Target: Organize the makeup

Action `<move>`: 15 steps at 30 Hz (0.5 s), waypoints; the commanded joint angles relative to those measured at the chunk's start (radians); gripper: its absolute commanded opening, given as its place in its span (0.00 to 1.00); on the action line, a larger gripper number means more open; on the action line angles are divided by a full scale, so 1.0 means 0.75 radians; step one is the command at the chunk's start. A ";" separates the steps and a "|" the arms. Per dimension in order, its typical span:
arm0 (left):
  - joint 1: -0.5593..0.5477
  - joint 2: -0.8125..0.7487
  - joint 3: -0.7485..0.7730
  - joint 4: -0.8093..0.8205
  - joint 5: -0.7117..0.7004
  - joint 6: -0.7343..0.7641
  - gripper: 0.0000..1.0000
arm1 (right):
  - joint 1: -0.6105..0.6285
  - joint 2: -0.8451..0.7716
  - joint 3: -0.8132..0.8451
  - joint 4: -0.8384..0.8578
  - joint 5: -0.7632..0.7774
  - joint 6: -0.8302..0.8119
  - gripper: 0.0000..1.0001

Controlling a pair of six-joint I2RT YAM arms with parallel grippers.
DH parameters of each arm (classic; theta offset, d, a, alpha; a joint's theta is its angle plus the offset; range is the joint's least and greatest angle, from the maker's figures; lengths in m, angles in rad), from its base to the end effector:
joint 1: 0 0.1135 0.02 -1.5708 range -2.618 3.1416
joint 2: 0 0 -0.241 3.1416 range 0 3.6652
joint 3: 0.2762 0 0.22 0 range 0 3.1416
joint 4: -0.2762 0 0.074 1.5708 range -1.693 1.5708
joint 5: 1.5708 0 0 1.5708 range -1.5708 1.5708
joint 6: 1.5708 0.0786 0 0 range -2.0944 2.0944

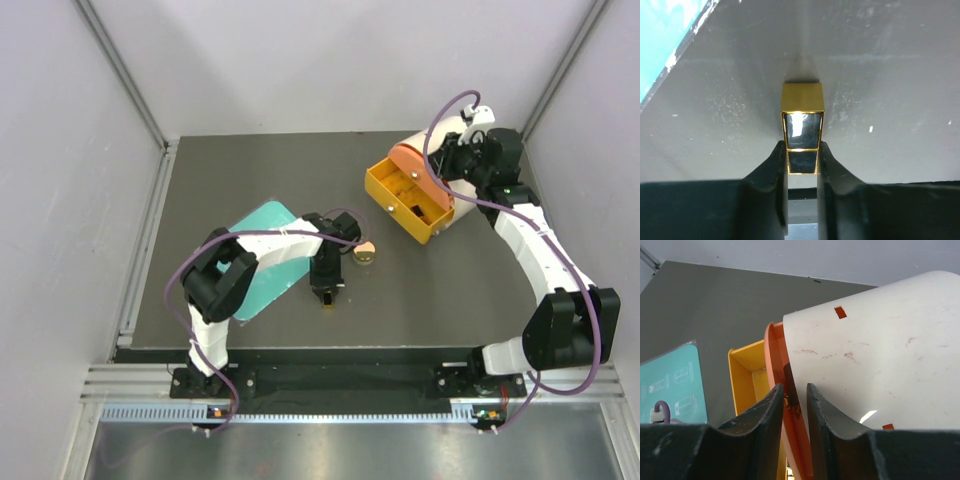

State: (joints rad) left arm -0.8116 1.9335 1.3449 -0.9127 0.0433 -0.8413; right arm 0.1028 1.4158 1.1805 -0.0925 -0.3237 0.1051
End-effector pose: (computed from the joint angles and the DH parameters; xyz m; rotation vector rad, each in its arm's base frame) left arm 0.2216 -0.2384 0.1190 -0.0440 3.1235 -0.1257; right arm 0.3388 0.0601 0.3128 -0.2192 1.8932 0.4481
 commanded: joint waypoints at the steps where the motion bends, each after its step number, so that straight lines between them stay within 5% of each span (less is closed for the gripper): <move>1: -0.002 -0.038 0.074 -0.004 -0.043 0.009 0.00 | 0.018 0.143 -0.130 -0.552 0.020 -0.007 0.27; 10: 0.010 -0.148 0.354 -0.039 -0.115 0.046 0.00 | 0.018 0.145 -0.128 -0.552 0.027 -0.007 0.27; 15: 0.074 -0.165 0.598 0.032 0.005 0.054 0.00 | 0.018 0.147 -0.126 -0.554 0.027 -0.011 0.27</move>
State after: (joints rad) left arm -0.7963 1.8877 1.6558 -0.9428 -0.0109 -0.8162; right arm 0.1028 1.4158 1.1805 -0.0925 -0.3237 0.1051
